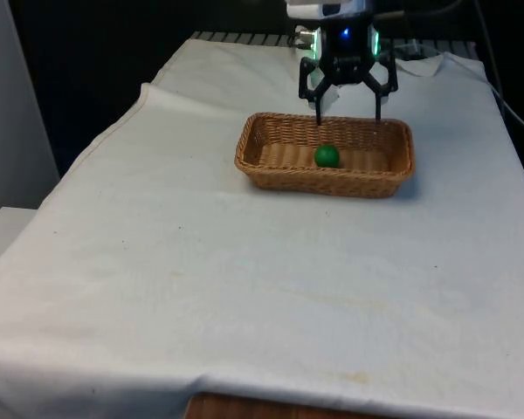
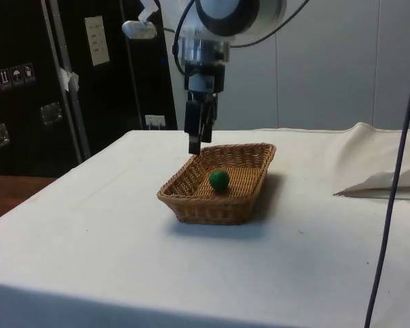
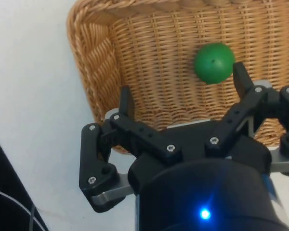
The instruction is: Pick up the ball and place it into the basket.
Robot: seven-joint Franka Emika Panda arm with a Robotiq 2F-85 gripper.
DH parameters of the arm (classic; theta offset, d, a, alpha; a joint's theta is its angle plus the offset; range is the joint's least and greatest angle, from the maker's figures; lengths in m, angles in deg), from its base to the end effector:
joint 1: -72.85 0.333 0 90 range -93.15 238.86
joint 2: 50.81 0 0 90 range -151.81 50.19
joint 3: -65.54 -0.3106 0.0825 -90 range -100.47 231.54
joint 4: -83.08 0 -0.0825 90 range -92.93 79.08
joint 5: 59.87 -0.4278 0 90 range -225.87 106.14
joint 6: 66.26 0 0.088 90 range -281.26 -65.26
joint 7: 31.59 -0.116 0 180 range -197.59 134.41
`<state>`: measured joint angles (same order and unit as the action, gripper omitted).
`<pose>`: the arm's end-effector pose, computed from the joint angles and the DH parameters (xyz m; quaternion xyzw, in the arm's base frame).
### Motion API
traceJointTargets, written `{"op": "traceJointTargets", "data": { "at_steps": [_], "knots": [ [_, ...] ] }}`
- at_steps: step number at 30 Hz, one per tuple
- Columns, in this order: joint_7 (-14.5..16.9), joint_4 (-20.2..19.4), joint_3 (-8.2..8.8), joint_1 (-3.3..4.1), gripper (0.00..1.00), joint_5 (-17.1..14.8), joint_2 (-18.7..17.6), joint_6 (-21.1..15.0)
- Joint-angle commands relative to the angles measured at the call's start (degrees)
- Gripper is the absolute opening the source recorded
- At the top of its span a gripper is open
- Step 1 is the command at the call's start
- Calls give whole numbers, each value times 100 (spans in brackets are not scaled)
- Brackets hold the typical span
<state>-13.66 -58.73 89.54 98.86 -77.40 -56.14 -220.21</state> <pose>0.5135 0.0061 0.2191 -0.9953 -0.0426 -0.0723 0.0473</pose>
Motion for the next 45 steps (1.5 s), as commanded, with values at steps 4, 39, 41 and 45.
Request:
{"op": "traceJointTargets", "data": {
  "at_steps": [4, 39, 41, 45],
  "knots": [
    [115, 29, 52, -17, 100, 109, 132, 166],
    [785, 1541, 607, -46, 100, 315, -447, 1295],
    [791, 1576, 619, -46, 100, 350, -476, 1306],
    [791, 1702, 682, -46, 100, 533, -584, 1369]
  ]
}}
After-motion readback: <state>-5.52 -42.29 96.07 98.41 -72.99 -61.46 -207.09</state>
